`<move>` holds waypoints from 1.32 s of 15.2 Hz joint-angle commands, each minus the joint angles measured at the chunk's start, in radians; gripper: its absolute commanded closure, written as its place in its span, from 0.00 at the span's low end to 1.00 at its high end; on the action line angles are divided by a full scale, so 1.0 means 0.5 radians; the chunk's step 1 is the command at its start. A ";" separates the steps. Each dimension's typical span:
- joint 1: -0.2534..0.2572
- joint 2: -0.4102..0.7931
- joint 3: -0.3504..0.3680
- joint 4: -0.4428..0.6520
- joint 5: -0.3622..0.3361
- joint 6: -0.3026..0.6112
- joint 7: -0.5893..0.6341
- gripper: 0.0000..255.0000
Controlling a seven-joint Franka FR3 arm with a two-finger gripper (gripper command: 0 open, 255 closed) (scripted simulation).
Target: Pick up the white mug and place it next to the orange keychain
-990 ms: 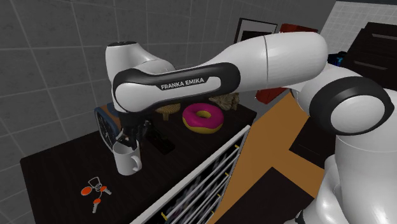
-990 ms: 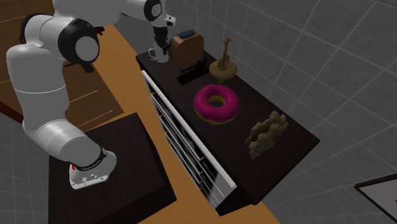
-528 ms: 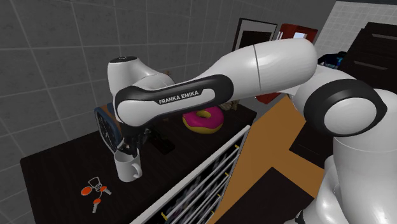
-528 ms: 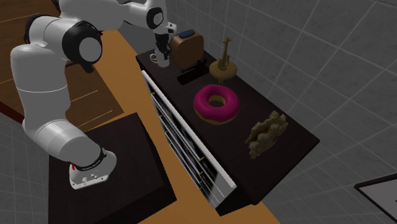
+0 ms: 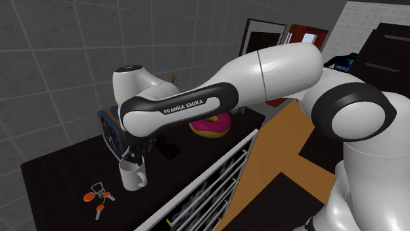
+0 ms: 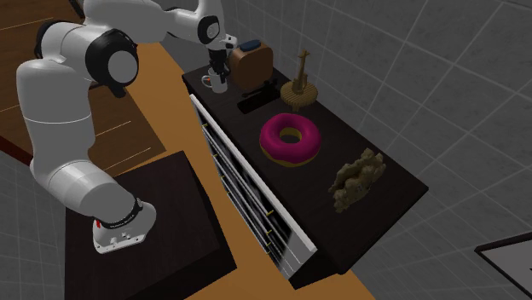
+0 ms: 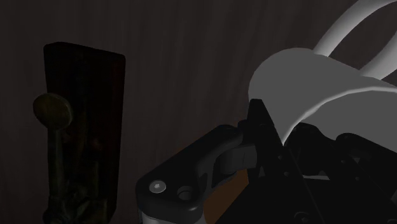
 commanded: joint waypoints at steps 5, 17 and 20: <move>0.000 0.000 0.000 0.000 0.000 0.001 0.000 0.00; -0.001 -0.058 0.003 0.169 0.006 -0.226 -0.005 0.00; -0.001 -0.058 0.003 0.169 0.006 -0.226 -0.005 0.00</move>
